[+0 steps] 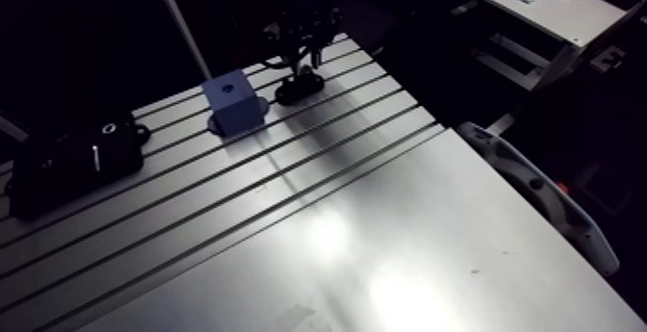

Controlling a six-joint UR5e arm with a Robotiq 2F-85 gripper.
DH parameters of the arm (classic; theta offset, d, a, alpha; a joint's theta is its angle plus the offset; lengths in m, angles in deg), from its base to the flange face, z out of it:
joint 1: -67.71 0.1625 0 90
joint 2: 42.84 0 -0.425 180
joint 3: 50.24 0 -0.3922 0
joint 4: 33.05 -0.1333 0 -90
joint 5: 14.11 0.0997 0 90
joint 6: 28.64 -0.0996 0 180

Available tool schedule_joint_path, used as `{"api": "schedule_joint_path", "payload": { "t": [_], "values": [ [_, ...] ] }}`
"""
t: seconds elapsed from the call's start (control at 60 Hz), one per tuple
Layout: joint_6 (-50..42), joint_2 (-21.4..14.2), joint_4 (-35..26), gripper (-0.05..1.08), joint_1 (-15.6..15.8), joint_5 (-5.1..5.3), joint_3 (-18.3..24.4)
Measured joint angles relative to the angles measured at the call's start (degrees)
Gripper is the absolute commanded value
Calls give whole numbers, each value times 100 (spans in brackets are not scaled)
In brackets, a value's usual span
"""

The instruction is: Pick up the M10 bolt and insert it into the hex recess until seated.

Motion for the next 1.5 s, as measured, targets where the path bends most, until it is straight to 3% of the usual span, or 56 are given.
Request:
{"api": "schedule_joint_path", "payload": {
  "t": [1.5],
  "values": [
    [74,13,0,65,6,0,11]
  ]
}}
